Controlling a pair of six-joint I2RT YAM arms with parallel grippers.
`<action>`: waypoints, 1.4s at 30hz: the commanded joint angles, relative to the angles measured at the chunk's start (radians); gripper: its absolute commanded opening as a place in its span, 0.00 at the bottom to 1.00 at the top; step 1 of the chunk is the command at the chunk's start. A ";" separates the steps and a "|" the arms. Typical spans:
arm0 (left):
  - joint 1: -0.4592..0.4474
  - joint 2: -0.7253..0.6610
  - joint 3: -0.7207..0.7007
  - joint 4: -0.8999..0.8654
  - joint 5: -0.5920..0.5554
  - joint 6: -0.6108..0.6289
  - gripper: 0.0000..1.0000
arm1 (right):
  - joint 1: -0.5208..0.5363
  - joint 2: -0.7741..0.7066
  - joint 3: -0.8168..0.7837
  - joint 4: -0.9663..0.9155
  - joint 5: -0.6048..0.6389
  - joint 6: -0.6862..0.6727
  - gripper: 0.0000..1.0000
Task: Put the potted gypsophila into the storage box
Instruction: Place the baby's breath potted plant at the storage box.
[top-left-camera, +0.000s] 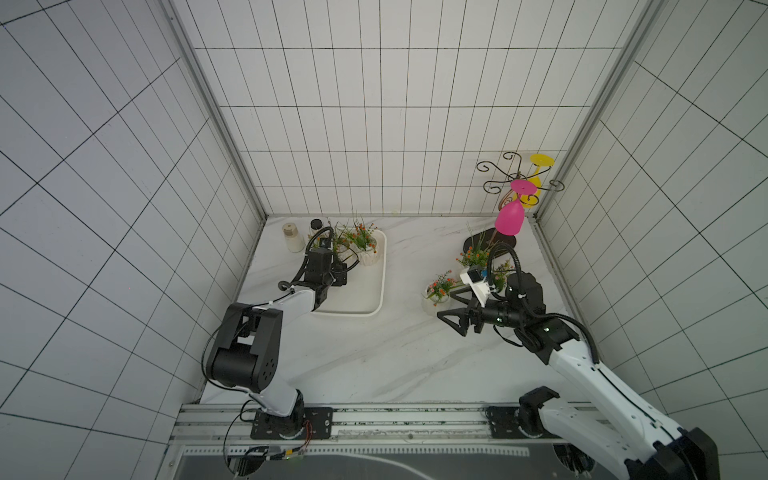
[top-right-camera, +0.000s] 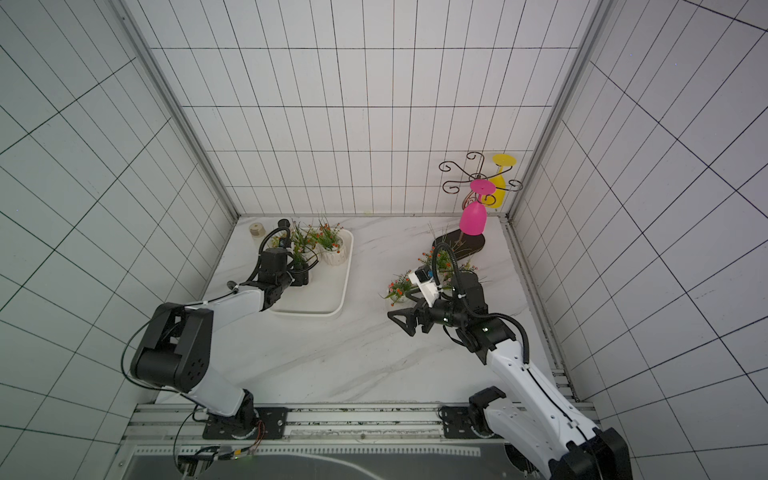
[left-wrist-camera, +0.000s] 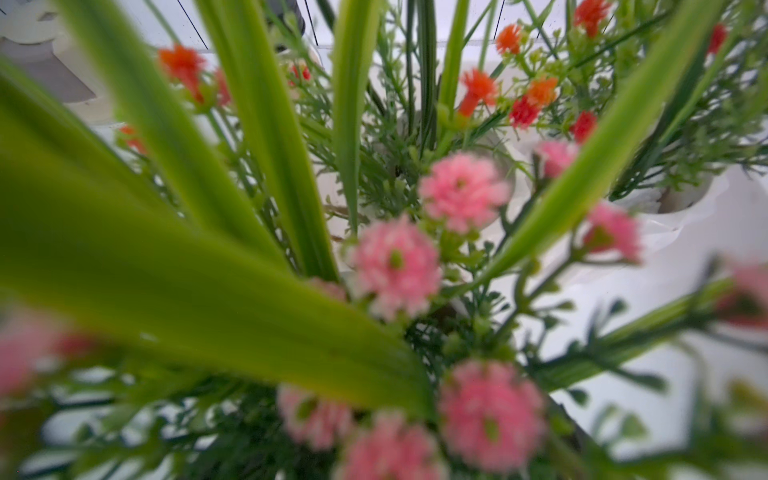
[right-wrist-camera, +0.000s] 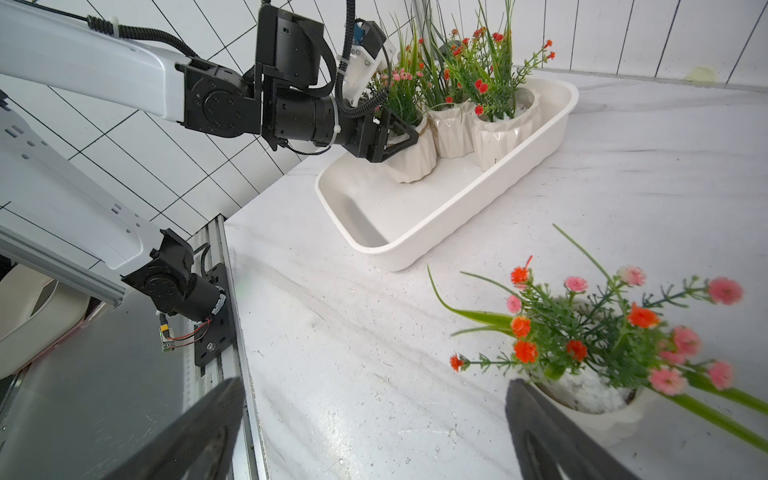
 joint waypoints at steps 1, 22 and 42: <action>0.005 0.011 0.066 0.105 0.012 0.002 0.46 | 0.008 -0.014 -0.044 0.004 0.002 -0.013 0.99; 0.005 0.123 0.196 0.030 0.016 0.025 0.53 | 0.008 -0.017 -0.026 -0.015 0.012 -0.014 0.99; 0.005 0.100 0.163 0.035 -0.011 0.046 0.86 | 0.008 -0.014 -0.009 -0.046 0.022 -0.018 0.99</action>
